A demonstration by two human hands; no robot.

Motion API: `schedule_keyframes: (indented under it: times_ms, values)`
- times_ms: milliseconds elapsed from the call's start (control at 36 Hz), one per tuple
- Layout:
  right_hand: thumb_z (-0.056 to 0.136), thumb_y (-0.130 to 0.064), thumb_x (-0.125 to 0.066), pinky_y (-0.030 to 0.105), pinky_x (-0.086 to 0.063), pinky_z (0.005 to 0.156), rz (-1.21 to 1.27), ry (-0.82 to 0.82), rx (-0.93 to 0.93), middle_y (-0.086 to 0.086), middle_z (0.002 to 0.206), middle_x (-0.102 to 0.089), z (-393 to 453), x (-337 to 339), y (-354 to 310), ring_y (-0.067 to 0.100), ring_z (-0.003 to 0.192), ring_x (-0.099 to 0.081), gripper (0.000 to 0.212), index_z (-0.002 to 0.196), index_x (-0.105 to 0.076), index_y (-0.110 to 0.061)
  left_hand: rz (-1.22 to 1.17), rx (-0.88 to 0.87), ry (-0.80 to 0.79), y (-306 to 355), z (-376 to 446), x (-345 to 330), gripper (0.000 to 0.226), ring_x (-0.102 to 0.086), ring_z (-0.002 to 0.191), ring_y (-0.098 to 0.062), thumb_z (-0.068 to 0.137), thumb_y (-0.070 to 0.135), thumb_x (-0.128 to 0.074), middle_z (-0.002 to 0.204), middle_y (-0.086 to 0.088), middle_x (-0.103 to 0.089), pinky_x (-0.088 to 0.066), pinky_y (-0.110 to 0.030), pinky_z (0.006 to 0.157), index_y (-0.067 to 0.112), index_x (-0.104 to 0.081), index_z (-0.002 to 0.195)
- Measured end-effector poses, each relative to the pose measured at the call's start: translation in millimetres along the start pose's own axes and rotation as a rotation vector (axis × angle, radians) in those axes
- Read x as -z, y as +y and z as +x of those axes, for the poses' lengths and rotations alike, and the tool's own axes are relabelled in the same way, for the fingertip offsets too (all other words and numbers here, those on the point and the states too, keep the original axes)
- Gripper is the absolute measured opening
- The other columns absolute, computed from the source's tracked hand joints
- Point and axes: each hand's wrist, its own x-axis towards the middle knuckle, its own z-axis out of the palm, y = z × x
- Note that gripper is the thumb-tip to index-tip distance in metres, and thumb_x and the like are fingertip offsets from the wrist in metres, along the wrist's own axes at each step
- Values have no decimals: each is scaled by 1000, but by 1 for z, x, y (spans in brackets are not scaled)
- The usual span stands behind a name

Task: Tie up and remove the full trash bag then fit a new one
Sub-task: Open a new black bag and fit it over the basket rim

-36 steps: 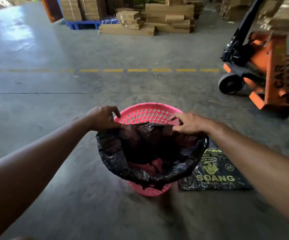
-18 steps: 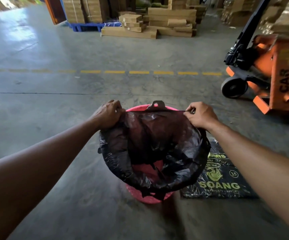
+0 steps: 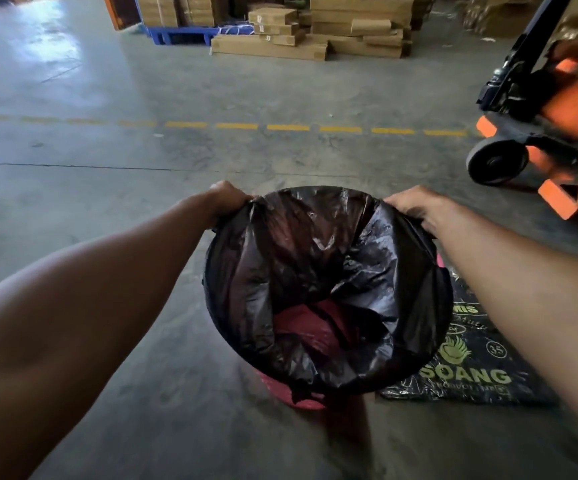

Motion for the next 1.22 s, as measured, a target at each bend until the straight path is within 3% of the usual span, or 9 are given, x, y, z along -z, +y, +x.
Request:
schedule_keyframes:
  times_ms: [139,306,444,694,778,917,1028,1139,1222]
  values:
    - [103,-9,-44,15,-45,36,136,-254,-42,-2,41,-63,-4,9,30,7,33,-59,60,47,-67,-7,-206,34,-42,-36,-14,3,24,-53,39,-10,93,10,-60,68,-9,-56,-44,-23,46,7,-58,69]
    - [89,-38,-60,31,-59,73,622,-418,-150,12,85,-76,-28,29,87,24,72,-72,34,84,-80,-12,-501,54,-471,-72,-68,19,46,-72,72,-20,102,46,-43,91,-12,-75,-58,-31,66,10,-71,97]
    - [89,-29,-62,35,-47,67,489,-287,-175,10,68,-66,-56,32,134,24,64,-58,20,79,-67,-11,-314,64,-258,-94,-96,12,32,-44,29,-16,100,21,-50,50,-8,-55,-33,-18,31,6,-67,76]
    - [89,20,-50,38,-42,62,219,-73,-14,15,73,-55,-80,-11,150,25,73,-55,31,70,-56,-5,-258,85,-132,-181,-26,-31,33,-54,79,-30,68,36,-63,88,-19,-59,-42,-49,63,17,-62,95]
    - [81,26,-57,22,-48,53,219,-191,33,13,71,-56,-100,-18,148,13,58,-60,24,80,-58,1,-303,106,-74,-146,-61,-32,12,-49,72,-20,73,30,-57,84,-12,-53,-39,-34,64,20,-55,80]
    - [97,-6,-52,28,-46,57,223,-92,-80,2,57,-65,-89,0,147,20,55,-58,36,64,-64,-12,-329,88,48,-116,-85,-6,47,-64,91,-24,98,55,-45,102,-10,-69,-50,-39,80,12,-64,99]
    - [104,-41,-40,28,-45,58,343,72,-50,12,78,-64,-80,37,122,17,52,-63,42,94,-64,-7,-501,8,67,-85,-112,20,53,-64,106,-22,96,63,-43,116,-7,-67,-50,-42,93,18,-64,114]
    - [91,-69,-43,41,-52,80,352,-75,88,8,104,-70,-114,45,94,24,88,-68,59,116,-63,-20,-521,-53,-171,-61,-154,14,62,-67,111,-7,78,76,-59,121,14,-69,-51,-31,87,36,-58,126]
    - [83,-79,-44,43,-49,86,131,-157,140,1,110,-65,-135,26,86,20,98,-65,67,124,-52,-26,-507,-95,-168,-61,-167,-7,45,-69,104,2,93,40,-62,119,16,-69,-57,-24,84,41,-47,136]
